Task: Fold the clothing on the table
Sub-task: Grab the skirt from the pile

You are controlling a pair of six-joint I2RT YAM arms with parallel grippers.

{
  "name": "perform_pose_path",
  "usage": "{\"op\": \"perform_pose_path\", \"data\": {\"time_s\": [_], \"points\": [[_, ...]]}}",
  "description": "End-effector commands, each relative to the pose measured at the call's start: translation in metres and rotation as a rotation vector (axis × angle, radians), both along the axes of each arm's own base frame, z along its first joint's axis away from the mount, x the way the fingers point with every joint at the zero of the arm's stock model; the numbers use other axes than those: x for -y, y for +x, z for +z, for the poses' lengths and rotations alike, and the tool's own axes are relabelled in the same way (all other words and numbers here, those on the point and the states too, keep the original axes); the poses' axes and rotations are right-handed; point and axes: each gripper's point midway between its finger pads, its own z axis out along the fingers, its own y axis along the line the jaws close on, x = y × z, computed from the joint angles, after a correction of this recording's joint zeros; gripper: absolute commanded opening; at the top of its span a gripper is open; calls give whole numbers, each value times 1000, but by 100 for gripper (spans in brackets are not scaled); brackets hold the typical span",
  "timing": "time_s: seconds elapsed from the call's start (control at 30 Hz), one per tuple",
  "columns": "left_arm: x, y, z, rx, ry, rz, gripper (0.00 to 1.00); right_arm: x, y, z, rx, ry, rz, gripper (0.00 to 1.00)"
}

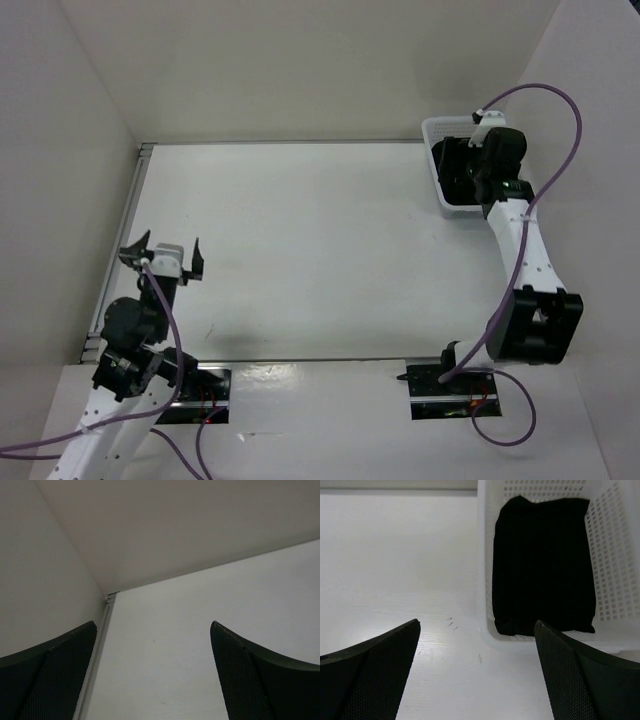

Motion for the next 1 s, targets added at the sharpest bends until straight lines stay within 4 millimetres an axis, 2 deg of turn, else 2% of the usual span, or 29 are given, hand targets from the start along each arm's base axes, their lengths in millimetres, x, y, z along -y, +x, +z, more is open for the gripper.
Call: {"op": "perform_pose_path", "data": {"time_s": [0.0,0.03,0.07,0.1,0.13,0.17,0.23,0.27,0.3,0.33,0.37,0.4,0.43,0.5,0.57,0.6,0.63,0.67,0.7,0.73,0.77,0.8,0.83,0.9,0.97], "points": [[-15,8,75,84,9,108,100,6,16,-17,-85,-11,-16,99],[-18,7,89,100,-21,119,100,6,21,-20,-93,-10,-16,99],[-31,-3,119,143,-79,176,100,9,25,-25,-104,-15,-28,99],[-31,11,113,62,-67,208,100,10,32,-35,-121,-14,-28,99],[-44,20,117,-31,-98,331,100,15,42,-36,-116,-34,-40,99],[-41,29,120,-87,-64,335,100,15,44,-32,-107,-35,-40,99],[-47,43,120,-185,-85,435,100,18,55,-45,-128,-37,-48,99],[-43,60,92,-345,6,480,100,19,65,-50,-137,-37,-47,99],[-44,63,115,-337,-15,490,100,26,68,-54,-143,-27,-65,99],[-39,80,100,-415,44,486,100,27,74,-50,-132,-28,-66,99],[-28,87,91,-467,76,422,100,33,77,-54,-140,-26,-76,99],[-23,94,80,-506,87,382,100,34,81,-69,-176,-23,-75,99],[-20,100,67,-546,115,347,100,37,84,-73,-184,-30,-90,99],[5,120,38,-596,111,215,100,48,90,-89,-214,-49,-116,99],[14,141,6,-666,156,157,100,64,93,-96,-231,-50,-150,99],[22,148,-2,-691,150,130,100,64,94,-104,-246,-48,-150,99],[23,160,-28,-773,98,141,100,75,95,-110,-258,-51,-173,99],[13,168,-32,-784,28,189,100,75,96,-115,-267,-50,-173,99],[18,177,-28,-780,-27,165,100,84,96,-113,-256,-49,-190,99],[19,185,-36,-799,-41,140,100,92,98,-123,-273,-45,-203,99],[15,189,-34,-786,-63,131,100,93,100,-125,-274,-45,-203,99],[11,190,-40,-784,-89,150,100,95,102,-128,-280,-50,-212,99],[7,196,-24,-703,-132,165,100,96,106,-138,-295,-48,-212,99],[0,198,-18,-653,-177,182,100,97,110,-149,-312,-46,-211,99],[3,196,-21,-654,-204,172,100,99,113,-173,-352,-47,-216,99]]}}
